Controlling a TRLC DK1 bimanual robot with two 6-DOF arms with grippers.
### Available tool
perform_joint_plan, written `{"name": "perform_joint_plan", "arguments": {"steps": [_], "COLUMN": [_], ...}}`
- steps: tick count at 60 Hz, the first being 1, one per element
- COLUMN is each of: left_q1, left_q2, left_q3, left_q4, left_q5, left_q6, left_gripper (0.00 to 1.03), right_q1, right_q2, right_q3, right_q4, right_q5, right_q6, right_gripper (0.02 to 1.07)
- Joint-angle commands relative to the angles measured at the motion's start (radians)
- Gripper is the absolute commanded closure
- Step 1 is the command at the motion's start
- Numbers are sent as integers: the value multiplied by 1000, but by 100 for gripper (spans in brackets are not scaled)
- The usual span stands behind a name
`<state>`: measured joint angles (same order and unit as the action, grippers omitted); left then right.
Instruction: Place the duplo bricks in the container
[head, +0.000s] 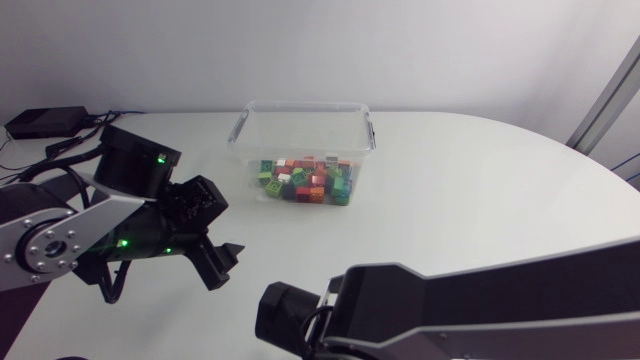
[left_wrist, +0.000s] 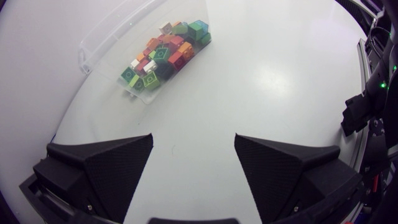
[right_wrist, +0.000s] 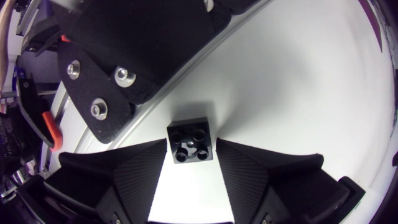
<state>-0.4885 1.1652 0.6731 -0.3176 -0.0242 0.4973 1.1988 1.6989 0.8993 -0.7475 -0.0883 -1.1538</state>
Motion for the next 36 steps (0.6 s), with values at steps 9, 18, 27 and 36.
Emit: {"name": "perform_joint_plan", "arguments": {"steps": [9, 18, 27, 36], "left_q1": [7, 8, 13, 11], "left_q2": [-18, -18, -16, 1], "left_q3": [-23, -17, 5, 34], "left_q4": [-12, -14, -14, -12], "left_q5": [7, 7, 9, 9], "left_q6": [23, 24, 12, -19], "left_gripper": [12, 12, 12, 12], "right_q1": [35, 7, -82, -208], "right_q2": [19, -36, -119, -156], "right_q3": [-53, -82, -77, -28], "right_q4": [79, 102, 76, 45], "right_q5": [39, 45, 44, 32], "right_q6": [51, 88, 92, 92], "right_gripper": [70, 72, 74, 74]}}
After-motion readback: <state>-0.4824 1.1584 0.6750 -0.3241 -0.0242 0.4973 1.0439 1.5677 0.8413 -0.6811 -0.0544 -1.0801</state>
